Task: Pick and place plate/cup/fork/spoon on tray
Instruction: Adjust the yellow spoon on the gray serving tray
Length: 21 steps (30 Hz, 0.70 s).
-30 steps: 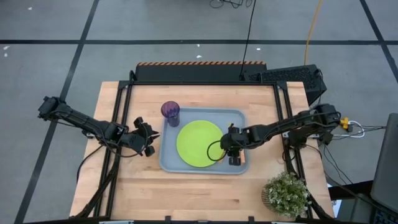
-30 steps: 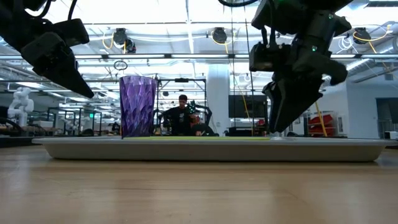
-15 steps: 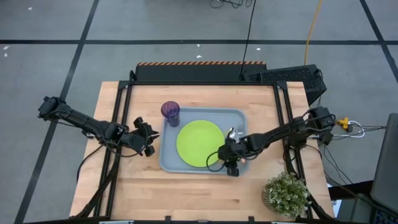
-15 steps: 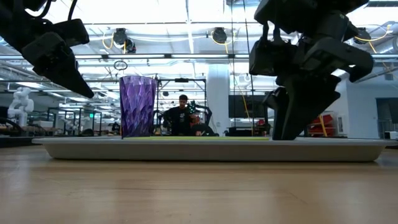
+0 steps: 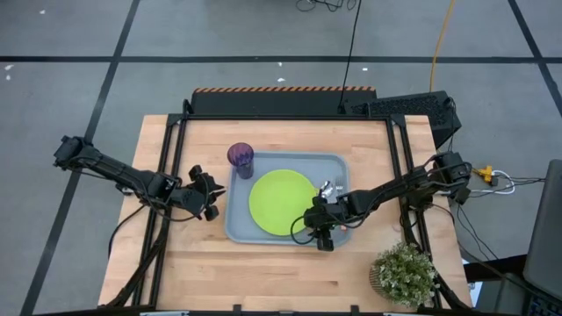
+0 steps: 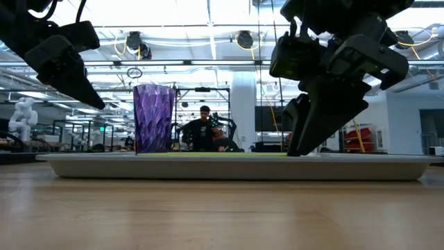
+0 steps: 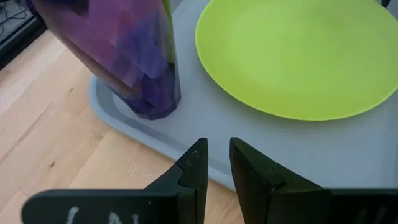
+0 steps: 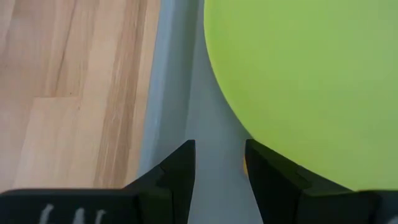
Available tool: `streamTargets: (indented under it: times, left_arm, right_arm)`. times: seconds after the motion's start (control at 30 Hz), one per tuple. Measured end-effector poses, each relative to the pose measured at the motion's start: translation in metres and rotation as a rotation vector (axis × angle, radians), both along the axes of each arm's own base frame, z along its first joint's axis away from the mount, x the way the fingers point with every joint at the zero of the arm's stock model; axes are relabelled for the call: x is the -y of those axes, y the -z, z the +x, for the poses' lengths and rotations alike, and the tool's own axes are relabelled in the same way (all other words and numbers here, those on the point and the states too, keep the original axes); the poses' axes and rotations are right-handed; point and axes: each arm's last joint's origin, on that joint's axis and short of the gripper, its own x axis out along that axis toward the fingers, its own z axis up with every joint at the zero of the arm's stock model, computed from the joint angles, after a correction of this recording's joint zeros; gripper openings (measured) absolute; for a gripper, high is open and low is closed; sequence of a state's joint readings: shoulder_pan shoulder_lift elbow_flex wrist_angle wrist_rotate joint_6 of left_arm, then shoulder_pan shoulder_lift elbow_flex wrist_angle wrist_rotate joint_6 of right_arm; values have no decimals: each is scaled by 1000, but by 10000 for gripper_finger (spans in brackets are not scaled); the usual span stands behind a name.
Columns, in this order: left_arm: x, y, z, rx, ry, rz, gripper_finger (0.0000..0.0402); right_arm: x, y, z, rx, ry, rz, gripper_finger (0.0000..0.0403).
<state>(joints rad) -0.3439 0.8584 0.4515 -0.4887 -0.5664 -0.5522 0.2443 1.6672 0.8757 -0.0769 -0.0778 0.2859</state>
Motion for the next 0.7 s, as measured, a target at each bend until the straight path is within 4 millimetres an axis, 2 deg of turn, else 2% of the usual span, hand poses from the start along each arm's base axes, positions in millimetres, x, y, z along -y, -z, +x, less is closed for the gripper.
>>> streamTargets:
  times: [0.17,0.5,0.7]
  left_arm:
    - [0,0,0,0,0,0,72]
    - [0,0,0,0,0,-1,72]
    - [0,0,0,0,0,0,72]
  right_arm:
    - [0,1,0,-1,-2,-5,134]
    - [-1,18,3,-61,13,12,134]
    - [-1,14,-1,-100,23,65,134]
